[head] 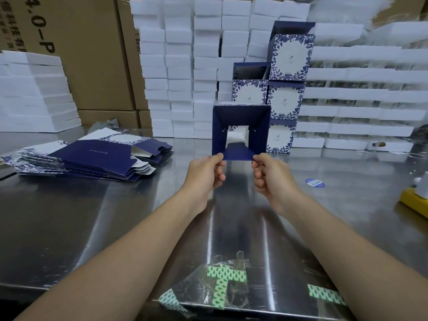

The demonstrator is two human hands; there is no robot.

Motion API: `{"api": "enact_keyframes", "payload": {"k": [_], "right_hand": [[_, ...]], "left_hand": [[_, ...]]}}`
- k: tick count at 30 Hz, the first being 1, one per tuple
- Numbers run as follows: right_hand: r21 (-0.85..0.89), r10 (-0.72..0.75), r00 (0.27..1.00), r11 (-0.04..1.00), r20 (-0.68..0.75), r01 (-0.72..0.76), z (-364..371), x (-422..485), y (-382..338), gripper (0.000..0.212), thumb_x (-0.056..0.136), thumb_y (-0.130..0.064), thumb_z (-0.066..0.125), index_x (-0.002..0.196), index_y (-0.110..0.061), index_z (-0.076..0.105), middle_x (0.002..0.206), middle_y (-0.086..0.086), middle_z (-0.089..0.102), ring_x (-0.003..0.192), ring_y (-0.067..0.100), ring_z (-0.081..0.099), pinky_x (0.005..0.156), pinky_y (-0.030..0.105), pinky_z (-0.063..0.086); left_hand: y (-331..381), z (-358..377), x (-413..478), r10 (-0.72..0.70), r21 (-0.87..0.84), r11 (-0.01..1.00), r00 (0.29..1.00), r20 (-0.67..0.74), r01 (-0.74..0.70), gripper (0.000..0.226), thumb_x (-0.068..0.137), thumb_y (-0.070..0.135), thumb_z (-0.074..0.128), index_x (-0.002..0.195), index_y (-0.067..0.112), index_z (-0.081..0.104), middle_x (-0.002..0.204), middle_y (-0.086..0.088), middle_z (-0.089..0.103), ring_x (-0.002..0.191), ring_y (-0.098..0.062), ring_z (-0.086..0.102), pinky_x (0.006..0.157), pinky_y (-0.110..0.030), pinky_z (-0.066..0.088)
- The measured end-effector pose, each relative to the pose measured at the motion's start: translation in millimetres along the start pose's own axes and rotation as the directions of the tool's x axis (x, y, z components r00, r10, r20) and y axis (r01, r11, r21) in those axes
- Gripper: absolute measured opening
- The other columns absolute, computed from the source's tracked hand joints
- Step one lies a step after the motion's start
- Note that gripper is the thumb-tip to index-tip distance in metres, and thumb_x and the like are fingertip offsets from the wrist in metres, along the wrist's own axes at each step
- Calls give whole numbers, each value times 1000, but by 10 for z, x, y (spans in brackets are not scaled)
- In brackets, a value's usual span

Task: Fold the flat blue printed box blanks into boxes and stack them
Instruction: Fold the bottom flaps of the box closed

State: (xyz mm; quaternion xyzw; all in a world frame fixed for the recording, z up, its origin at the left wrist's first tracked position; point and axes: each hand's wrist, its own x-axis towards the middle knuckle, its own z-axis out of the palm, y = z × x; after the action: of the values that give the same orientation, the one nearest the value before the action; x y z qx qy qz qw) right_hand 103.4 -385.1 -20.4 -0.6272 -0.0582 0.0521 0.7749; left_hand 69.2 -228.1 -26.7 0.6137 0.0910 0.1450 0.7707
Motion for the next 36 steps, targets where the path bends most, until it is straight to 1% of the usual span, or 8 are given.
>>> {"api": "enact_keyframes", "payload": {"k": [3,5,11,15,23,26,31,36], "right_hand": [[-47,33,999,998,18,-32,-4,-4,20,28,97,-26,62,70,-19,55,53,-5,43,40,10,34,40,21,27],[-37,40,999,999,22,-39,-3,-8,15,27,95,-25,60,70,-19,54,53,-5,42,40,10,33,40,21,26],[-11,-34,997,999,-67,33,-16,-3,-7,29,96,-14,54,68,-17,51,51,-5,37,39,10,24,40,21,20],[4,-43,995,999,-92,43,-28,8,-23,29,95,-15,55,67,-17,52,50,-5,38,39,10,25,40,21,21],[2,27,1000,1000,13,-27,-34,1,-21,25,93,-27,59,69,-21,55,54,-5,43,41,9,34,43,22,22],[10,58,997,998,56,-58,-14,-1,-3,25,96,-26,60,72,-19,56,53,-6,45,42,8,33,43,21,20],[19,26,998,999,65,-27,-4,1,-11,25,98,-20,59,73,-17,57,52,-8,43,40,6,31,41,20,20],[-9,27,988,1000,150,-26,14,-31,9,26,99,-26,60,74,-20,57,55,-7,44,44,7,32,48,24,20]], "left_hand": [[8,-32,33,12,-2,1000,999,-51,-12,25,103,19,61,79,11,62,55,4,50,46,-10,48,61,-26,46],[8,-43,45,9,-1,1000,999,-54,-9,25,103,19,61,79,12,62,55,4,49,46,-10,47,60,-25,45],[4,-31,7,-11,58,998,1000,19,9,30,104,28,63,76,16,60,57,3,47,50,-12,48,62,-28,43],[12,-21,9,-13,20,1000,999,44,13,32,103,27,65,73,17,57,57,2,45,54,-14,49,62,-27,46],[12,-67,70,-30,-83,996,999,30,33,30,100,20,63,71,15,58,55,2,43,51,-13,47,54,-21,48],[5,-59,67,-36,-83,996,999,40,39,33,99,22,63,67,17,57,55,2,42,51,-14,47,56,-22,47],[12,-53,44,-65,-69,995,997,52,68,38,95,27,63,58,21,55,54,3,38,50,-14,45,59,-25,44],[-6,-25,15,-73,-38,996,988,138,79,38,99,29,63,63,21,54,53,3,38,52,-14,48,60,-27,43]]}}
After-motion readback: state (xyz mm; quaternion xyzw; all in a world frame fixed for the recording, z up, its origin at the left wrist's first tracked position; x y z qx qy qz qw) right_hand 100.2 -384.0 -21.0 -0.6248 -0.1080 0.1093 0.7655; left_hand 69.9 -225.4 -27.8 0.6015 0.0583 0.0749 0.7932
